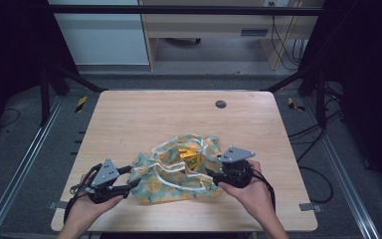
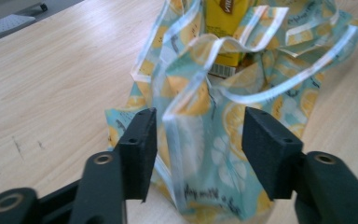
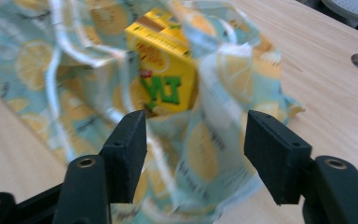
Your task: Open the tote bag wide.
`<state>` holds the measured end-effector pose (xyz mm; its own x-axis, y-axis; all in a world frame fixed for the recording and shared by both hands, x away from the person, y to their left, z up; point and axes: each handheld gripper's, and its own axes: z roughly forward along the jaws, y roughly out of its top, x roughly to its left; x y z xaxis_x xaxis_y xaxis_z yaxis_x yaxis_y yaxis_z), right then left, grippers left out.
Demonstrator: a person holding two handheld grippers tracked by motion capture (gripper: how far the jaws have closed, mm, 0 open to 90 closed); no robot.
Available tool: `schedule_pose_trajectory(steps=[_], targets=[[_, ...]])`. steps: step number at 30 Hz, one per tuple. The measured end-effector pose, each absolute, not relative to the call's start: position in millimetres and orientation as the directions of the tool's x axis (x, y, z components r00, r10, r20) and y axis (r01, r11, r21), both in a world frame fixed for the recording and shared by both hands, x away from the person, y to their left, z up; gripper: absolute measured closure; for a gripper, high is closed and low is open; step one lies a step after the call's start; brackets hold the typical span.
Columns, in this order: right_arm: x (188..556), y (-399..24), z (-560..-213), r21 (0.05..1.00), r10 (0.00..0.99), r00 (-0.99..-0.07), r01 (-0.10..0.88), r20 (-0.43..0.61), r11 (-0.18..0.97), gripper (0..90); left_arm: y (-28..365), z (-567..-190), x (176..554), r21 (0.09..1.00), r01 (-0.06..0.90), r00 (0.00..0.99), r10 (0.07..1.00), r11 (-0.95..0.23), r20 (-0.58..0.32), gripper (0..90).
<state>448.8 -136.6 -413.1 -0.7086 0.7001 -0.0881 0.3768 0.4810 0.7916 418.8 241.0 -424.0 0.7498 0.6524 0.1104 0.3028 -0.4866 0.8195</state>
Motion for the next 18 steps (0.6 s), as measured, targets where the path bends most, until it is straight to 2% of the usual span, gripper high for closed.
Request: schedule_pose_trajectory(steps=[7,14,16,18], targets=[[479,-126,-416,0.769,0.713,-0.693,0.398,-0.105,0.5,34.9,225,-418,432,0.805,0.29,0.764,0.632,-0.518,0.131,40.2],[485,-127,-419,0.767,0.726,-0.681,0.411,-0.101,0.493,36.0,216,-425,444,0.783,0.292,0.774,0.616,-0.549,0.144,36.4],[487,-129,-420,0.764,0.725,-0.682,0.416,-0.097,0.494,38.5,214,-430,451,0.77,0.308,0.774,0.618,-0.559,0.139,36.2],[488,-130,-420,0.764,0.725,-0.682,0.416,-0.097,0.493,45.9,211,-434,454,0.773,0.308,0.778,0.614,-0.554,0.13,42.2]])
